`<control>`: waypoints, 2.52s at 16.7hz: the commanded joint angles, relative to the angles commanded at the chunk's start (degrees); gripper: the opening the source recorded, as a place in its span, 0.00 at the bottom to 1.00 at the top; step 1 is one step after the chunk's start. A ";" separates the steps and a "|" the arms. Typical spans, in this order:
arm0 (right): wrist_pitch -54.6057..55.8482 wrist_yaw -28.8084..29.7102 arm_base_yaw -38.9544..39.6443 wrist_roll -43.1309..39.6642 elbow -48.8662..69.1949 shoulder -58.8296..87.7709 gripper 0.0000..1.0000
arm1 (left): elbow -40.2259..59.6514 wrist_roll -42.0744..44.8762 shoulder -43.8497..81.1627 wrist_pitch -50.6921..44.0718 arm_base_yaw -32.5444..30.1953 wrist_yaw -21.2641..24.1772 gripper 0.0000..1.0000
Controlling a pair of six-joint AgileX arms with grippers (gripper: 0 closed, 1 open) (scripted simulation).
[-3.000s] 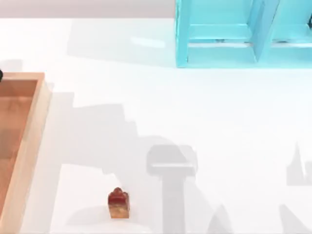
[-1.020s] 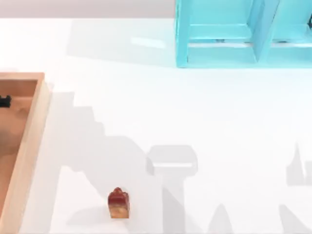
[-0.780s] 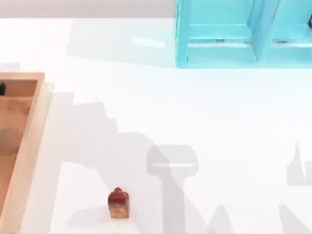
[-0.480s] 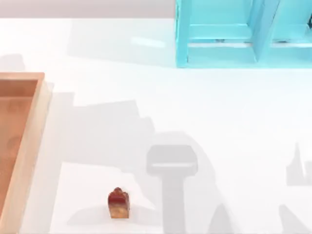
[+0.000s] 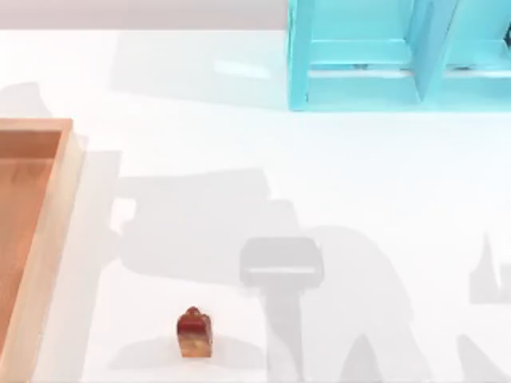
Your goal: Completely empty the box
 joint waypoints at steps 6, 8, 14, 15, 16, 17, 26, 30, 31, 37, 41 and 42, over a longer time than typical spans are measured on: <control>0.00 0.00 0.00 0.00 0.00 0.00 1.00 | 7.83 -8.87 8.24 -0.71 -8.91 -0.45 0.00; 0.00 0.00 0.00 0.00 0.00 0.00 1.00 | 12.94 -15.20 13.29 -0.82 -15.33 -0.72 0.00; 0.00 0.00 0.00 0.00 0.00 0.00 1.00 | 26.85 -33.73 27.85 -0.53 -34.06 -1.74 0.00; 0.00 0.00 0.00 0.00 0.00 0.00 1.00 | 28.18 -35.43 29.29 -0.45 -35.76 -1.85 0.00; 0.00 0.00 0.00 0.00 0.00 0.00 1.00 | 29.07 -36.56 30.25 -0.38 -36.90 -1.91 0.00; 0.00 0.00 0.00 0.00 0.00 0.00 1.00 | 29.46 -37.07 30.68 -0.33 -37.41 -1.94 0.00; 0.00 0.00 0.00 0.00 0.00 0.00 1.00 | 23.60 -36.93 30.12 4.82 -37.22 -1.83 0.00; 0.00 0.00 0.00 0.00 0.00 0.00 1.00 | 17.47 -36.89 29.55 10.48 -37.21 -1.96 0.00; 0.00 0.00 0.00 0.00 0.00 0.00 1.00 | 17.16 -36.89 29.53 10.83 -37.22 -1.96 0.00; 0.00 0.00 0.00 0.00 0.00 0.00 1.00 | 17.16 -36.89 29.53 10.83 -37.22 -1.96 0.23; 0.00 0.00 0.00 0.00 0.00 0.00 1.00 | 17.16 -36.89 29.53 10.83 -37.22 -1.96 0.53; 0.00 0.00 0.00 0.00 0.00 0.00 1.00 | 17.16 -36.89 29.53 10.83 -37.22 -1.96 0.60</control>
